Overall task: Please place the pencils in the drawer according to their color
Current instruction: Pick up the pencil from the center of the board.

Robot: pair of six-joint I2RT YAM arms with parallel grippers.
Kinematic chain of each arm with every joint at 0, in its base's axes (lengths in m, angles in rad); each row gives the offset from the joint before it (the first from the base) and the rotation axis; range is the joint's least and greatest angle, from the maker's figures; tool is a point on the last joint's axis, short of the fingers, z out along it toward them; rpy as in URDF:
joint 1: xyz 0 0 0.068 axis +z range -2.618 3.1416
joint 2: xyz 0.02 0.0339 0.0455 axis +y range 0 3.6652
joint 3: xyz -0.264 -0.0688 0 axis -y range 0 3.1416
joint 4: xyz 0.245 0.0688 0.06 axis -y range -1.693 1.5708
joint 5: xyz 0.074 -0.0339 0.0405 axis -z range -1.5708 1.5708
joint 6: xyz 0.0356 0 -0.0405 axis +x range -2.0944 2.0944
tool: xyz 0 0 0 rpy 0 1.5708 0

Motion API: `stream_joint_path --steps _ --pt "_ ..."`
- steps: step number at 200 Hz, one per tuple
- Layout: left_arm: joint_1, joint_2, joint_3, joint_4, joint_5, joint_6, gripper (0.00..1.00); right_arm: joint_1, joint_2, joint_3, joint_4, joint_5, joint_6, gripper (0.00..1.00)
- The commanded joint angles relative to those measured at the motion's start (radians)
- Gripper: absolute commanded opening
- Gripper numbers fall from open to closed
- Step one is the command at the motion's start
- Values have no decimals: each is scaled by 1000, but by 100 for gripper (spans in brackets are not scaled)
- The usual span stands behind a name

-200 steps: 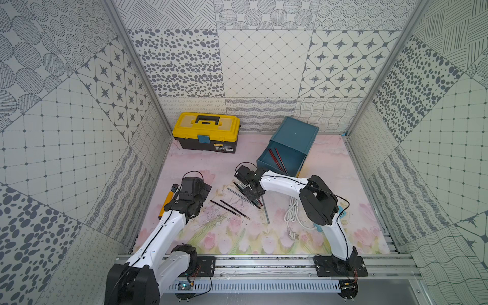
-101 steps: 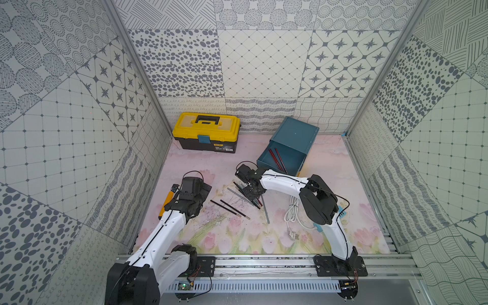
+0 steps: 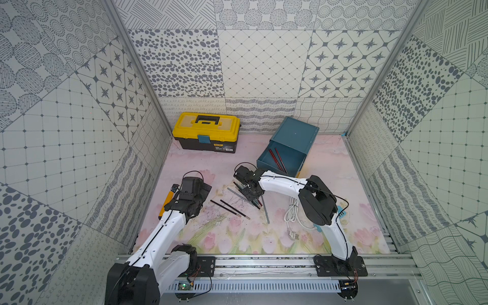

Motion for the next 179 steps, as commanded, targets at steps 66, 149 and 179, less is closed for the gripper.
stream_joint_path --steps 66,149,179 --pt "3 -3 -1 3 -5 5 99 22 -111 35 -31 4 -4 0" --pt "3 -16 -1 -4 -14 5 99 47 -234 159 -77 -11 -55 0" --pt "3 -15 0 -4 -12 5 99 47 -291 205 -77 -35 -87 0"
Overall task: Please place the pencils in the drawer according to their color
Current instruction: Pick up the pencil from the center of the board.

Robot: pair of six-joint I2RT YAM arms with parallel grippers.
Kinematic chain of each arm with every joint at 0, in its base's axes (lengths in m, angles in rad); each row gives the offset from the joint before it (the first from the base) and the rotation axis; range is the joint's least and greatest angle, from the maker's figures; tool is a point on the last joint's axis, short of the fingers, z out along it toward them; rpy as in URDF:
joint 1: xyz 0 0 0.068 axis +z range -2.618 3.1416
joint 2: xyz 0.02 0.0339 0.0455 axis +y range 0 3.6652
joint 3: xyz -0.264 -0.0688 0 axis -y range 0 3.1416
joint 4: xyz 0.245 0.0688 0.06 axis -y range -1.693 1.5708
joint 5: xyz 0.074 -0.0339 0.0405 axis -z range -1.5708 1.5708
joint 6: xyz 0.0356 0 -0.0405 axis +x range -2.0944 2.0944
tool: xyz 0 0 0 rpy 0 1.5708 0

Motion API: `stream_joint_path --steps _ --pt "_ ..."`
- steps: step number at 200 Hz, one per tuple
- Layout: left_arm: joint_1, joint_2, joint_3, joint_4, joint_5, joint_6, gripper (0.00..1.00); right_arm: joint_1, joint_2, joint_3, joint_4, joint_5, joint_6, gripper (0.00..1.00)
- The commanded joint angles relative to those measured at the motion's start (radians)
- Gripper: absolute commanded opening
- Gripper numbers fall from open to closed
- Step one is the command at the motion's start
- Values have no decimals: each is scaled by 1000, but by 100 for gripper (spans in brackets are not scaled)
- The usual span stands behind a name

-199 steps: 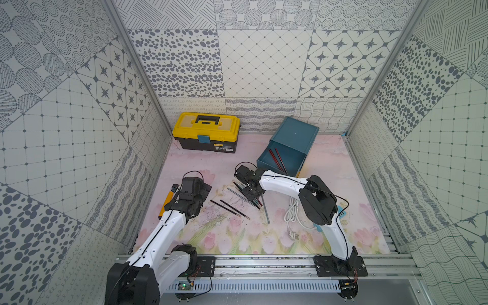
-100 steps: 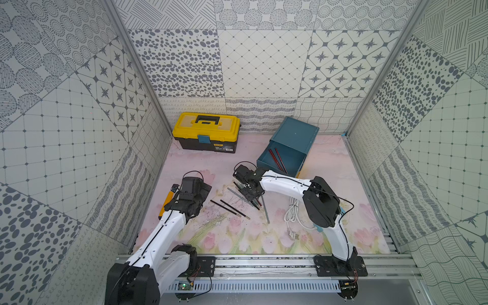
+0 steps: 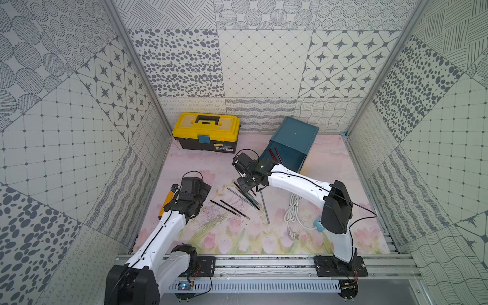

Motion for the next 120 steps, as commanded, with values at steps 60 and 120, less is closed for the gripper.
stream_joint_path --steps 60,120 --pt "3 -1 4 -1 -7 6 99 -15 -162 134 -6 38 -108 0" --pt "3 7 8 7 -2 6 99 -125 -250 115 -12 110 -125 0"
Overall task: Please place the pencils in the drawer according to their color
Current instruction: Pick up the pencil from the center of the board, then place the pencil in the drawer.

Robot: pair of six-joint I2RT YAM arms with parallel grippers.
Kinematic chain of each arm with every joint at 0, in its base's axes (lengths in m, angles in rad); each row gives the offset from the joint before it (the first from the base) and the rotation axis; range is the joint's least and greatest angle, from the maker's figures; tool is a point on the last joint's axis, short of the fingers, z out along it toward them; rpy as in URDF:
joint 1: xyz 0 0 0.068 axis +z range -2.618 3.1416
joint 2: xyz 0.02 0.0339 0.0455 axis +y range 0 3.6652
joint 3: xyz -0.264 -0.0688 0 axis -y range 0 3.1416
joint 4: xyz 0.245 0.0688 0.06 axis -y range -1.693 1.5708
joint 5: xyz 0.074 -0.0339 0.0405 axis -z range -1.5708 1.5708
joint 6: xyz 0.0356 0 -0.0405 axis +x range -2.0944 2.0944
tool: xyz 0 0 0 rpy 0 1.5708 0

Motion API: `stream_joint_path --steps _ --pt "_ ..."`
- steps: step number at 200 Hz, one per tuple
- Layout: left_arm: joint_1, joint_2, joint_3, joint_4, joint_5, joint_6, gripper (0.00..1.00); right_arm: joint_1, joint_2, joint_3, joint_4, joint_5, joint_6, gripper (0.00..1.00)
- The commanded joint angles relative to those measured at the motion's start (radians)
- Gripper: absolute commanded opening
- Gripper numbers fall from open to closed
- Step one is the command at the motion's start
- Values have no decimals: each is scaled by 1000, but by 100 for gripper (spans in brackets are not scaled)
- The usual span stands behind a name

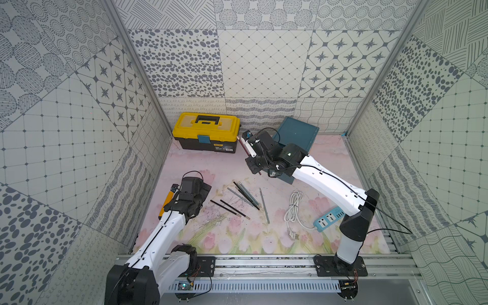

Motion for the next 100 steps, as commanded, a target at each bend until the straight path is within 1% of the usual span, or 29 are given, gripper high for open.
stream_joint_path --steps 1,21,59,100 --pt "3 5 7 7 -2 5 99 -51 -67 -2 5 45 -20 0" --pt "3 7 8 8 0 6 99 -105 -94 -32 6 33 -15 0" --pt "4 2 7 4 2 5 99 -210 -127 -110 5 -32 -3 0" --pt "3 2 8 7 4 7 99 -283 -142 -205 3 -111 17 0"
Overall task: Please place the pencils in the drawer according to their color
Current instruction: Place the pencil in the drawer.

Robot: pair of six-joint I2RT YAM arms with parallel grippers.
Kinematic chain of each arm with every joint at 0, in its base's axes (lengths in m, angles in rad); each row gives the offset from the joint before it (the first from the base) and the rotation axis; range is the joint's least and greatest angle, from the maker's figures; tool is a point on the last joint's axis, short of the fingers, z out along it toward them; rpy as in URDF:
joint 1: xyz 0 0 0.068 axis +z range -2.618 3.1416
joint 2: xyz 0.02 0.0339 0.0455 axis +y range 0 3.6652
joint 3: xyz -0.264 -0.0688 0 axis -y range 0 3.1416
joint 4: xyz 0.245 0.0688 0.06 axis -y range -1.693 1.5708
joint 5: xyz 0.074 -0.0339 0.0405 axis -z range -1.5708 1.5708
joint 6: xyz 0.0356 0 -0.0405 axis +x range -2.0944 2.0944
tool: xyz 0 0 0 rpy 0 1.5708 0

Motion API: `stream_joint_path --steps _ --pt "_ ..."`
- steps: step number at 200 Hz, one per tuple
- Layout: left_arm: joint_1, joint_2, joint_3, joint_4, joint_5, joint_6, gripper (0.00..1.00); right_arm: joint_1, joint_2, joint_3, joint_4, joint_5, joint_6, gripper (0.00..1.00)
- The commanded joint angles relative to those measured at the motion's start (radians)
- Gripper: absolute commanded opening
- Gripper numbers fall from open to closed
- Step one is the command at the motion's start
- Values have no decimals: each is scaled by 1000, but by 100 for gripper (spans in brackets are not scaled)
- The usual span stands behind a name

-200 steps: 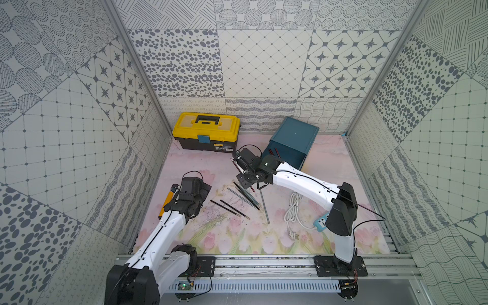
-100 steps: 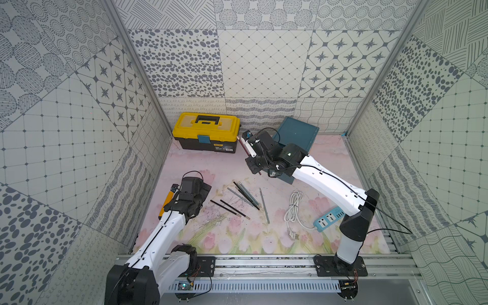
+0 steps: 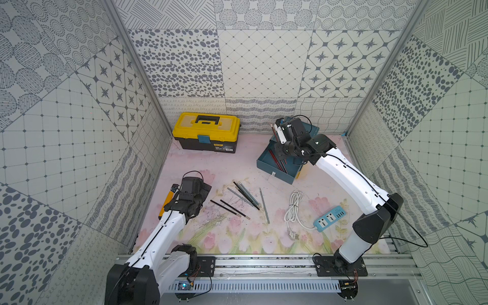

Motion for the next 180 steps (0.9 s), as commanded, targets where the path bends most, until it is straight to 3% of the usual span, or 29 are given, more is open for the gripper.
stream_joint_path --steps 1,70,180 --pt "3 -2 7 7 4 7 99 -24 -29 -52 8 -71 21 0" --pt "3 3 7 12 12 10 99 -54 -25 -139 8 -117 17 0" --pt "3 0 5 10 10 13 99 -59 5 -146 -34 -104 23 0"
